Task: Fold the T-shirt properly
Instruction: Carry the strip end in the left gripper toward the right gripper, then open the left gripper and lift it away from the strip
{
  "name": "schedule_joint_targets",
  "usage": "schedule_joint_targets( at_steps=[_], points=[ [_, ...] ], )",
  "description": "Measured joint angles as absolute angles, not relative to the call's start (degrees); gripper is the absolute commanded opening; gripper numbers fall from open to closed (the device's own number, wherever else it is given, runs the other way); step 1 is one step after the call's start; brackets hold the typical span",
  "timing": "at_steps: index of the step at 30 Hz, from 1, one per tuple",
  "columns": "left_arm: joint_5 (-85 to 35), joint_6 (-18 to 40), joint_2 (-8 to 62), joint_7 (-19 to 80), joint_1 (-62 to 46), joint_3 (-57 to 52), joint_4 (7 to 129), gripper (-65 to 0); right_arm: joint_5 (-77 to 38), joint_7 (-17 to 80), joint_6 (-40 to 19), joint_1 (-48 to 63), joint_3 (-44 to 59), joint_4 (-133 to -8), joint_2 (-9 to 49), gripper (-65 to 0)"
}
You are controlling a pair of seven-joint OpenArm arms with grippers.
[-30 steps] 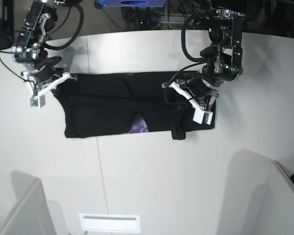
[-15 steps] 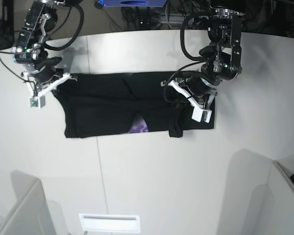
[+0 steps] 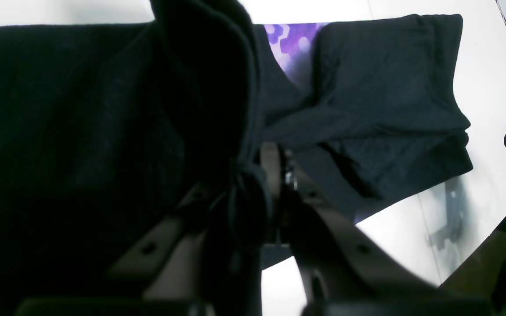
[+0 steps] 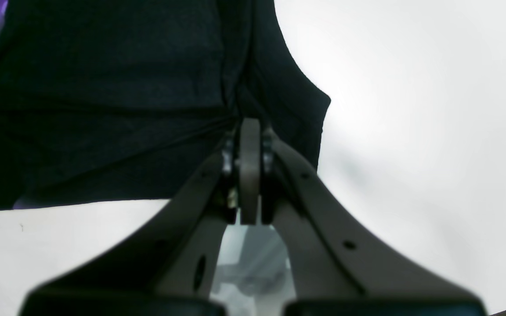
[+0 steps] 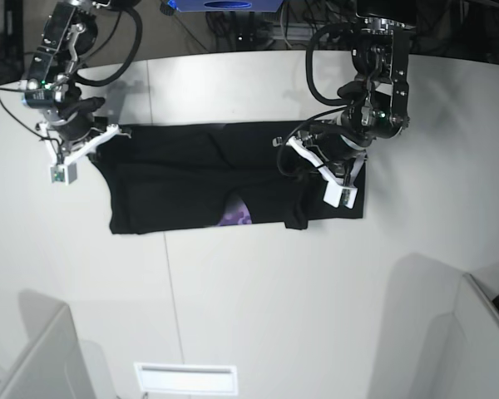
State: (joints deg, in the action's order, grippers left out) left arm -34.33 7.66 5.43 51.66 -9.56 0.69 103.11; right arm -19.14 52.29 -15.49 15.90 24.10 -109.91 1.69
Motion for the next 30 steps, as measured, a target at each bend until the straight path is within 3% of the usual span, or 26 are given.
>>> schedule_joint_targets(
  at_steps=[6, 12, 15, 17, 21, 26, 27, 29, 30],
  points=[
    [-34.33, 7.66, 5.43, 51.66, -9.56, 0.69, 103.11, -65.0, -19.14, 52.29, -15.49, 15.90, 24.10, -109.91, 1.69, -65.0],
    [-34.63, 7.66, 5.02, 51.92, -8.14, 0.67, 101.58, -33.1, -19.16, 52.27, -15.49, 15.90, 24.10, -109.91, 1.69, -65.0],
    [-34.61, 7.49, 2.52, 51.62, -5.89, 0.54, 98.80, -23.2, -19.14, 52.31, -15.49, 15.92, 24.10, -109.91, 1.69, -65.0],
    [-34.33, 7.42, 0.84, 51.46, -5.04, 1.96, 97.01, -20.9, -19.11, 52.23, -15.49, 15.88, 24.10, -109.91, 1.72, -65.0],
    [-34.79, 7.68, 0.14, 51.86, -4.29, 7.77, 97.21, -20.7, -19.16, 52.27, -15.49, 15.90, 24.10, -109.91, 1.69, -65.0],
    [-35.11, 7.73, 1.02, 51.66, -5.98, 6.00, 104.62, -21.4, -19.16, 52.49, -15.49, 14.74, 24.27, -109.91, 1.85, -65.0],
    [-35.62, 8.14, 1.78, 51.24, -7.79, 3.42, 106.65, -23.4, -19.38, 52.82, -15.46, 14.06, 24.27, -109.91, 1.80, -65.0],
    [-35.53, 8.08, 3.79, 51.51, -11.60, -3.14, 108.95, -34.4, -19.16, 55.72, -15.49, 12.40, 24.27, -109.91, 1.91, -62.1],
    [-34.15, 7.51, 4.54, 51.92, -13.02, -6.44, 108.88, -42.8, -19.14, 57.23, -15.49, 11.75, 24.27, -109.91, 1.96, -53.6]
  ],
)
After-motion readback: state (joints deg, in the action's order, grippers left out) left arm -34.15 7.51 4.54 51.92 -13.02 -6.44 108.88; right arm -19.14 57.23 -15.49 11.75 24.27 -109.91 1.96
